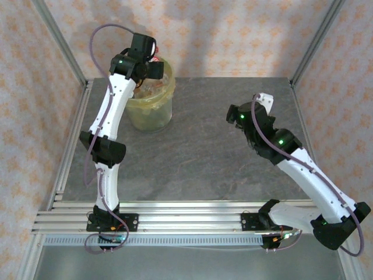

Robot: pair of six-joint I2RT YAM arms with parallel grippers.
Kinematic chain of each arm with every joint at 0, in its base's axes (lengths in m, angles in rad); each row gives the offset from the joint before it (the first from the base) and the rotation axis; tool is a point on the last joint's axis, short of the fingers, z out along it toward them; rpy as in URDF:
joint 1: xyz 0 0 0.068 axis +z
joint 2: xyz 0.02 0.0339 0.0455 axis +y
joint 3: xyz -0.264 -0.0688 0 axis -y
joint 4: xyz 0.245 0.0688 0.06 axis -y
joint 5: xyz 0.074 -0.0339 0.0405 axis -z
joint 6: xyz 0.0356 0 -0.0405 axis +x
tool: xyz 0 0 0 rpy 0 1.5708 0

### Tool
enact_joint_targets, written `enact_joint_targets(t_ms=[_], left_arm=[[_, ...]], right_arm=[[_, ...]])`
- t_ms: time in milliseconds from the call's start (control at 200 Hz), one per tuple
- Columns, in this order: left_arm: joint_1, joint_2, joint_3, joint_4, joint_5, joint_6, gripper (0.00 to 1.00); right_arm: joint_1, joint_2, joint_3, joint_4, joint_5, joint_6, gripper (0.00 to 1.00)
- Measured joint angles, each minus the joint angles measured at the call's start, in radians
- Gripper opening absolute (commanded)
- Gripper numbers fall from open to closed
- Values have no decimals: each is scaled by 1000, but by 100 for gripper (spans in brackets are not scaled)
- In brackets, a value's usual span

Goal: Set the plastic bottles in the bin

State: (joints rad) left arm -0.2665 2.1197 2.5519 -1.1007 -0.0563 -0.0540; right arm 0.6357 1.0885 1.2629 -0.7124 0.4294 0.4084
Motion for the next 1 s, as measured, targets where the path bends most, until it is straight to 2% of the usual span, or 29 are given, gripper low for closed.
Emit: enact_joint_targets(t_ms=[250,405,590,711,931,1001], left_arm=[[-2,2,0,0,23,29,71],[-2,8,0,-6,21,34,63],[-2,9,0,-7,19,41,62],[-2,9,0,-8,13,47,53],[-2,8,0,-12,-3,53,53],[-2,7,0,-13,-4,52,58]], right_arm=[[0,22,0,5,-8,0,99],[0,23,0,15,-10,0,99],[0,26,0,19,-10,0,99],[0,32,0,23,-10,0,99],[0,39,0,32,-10,-1,99],[0,40,0,34,-10,-1,99]])
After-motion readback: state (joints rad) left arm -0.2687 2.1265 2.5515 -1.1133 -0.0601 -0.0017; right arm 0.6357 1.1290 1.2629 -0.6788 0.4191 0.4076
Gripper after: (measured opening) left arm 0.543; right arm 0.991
